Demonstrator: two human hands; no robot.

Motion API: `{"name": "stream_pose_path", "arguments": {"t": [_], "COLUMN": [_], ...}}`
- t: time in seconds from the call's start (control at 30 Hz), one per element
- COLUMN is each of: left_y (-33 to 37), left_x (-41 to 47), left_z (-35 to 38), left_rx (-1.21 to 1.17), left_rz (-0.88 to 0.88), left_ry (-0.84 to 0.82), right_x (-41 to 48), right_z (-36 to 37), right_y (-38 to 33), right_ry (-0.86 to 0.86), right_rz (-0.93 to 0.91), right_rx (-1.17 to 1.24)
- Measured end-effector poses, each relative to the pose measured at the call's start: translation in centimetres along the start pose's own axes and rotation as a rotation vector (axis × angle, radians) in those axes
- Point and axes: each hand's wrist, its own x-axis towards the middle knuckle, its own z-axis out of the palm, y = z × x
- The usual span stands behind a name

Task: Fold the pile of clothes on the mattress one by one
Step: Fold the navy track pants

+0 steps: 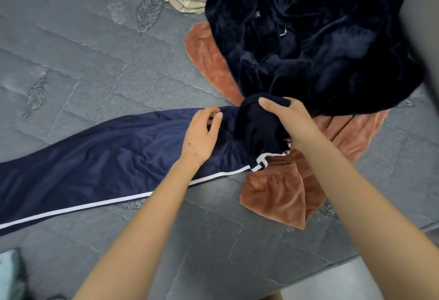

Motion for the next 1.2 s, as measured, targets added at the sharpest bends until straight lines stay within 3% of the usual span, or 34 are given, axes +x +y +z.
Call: {"name": "stream_pose_path", "arguments": {"t": [0.2,0.3,0.43,0.5,0.57,0.7,0.87,1.03,1.2], "left_y": [-1.5,-4.1,-8.7,-11.4,-13.8,-19.2,-27.0,-34.1,-38.8], "left_x": [-3.2,-4.2,-6.2,-7.6,-9.0,-11.8,-14.1,-14.9,-16.2], "left_z": [-6.2,-9.2,-13.4,-15.6,-18.4,-26.1,-37.2,-44.5,-46.7], "left_rx": [-0.555,-0.69,-0.732,-0.746,-0.77,-0.686,-0.4,-0.242,-0.01], "left_rz": [-0.333,-0.407,-0.4,-0.398,-0.403,-0.417,-0.416,-0.465,-0.566], "left_ry": [-0.039,-0.073,0.054,0.147,0.21,0.32,0.406,0.458,0.524], "right_x": [-2.2,-3.4,-5.2,-6.1,-6.8,-8.1,-9.3,-9.1,-8.3], "right_z": [12.3,18.0,23.6,25.9,28.3,32.8,38.7,43.3,44.0], "right_y": [0.0,1.3,2.6,3.4,4.7,8.0,13.3,16.6,17.3], "right_ry": [-0.207,-0.271,-0.425,-0.432,-0.33,-0.171,-0.178,-0.136,-0.032], "right_rz": [0.034,0.046,0.108,-0.001,-0.227,-0.538,-0.569,-0.519,-0.507], "right_rx": [-0.007,-0.089,-0.102,-0.192,-0.393,-0.867,-1.39,-1.459,-1.412]}}
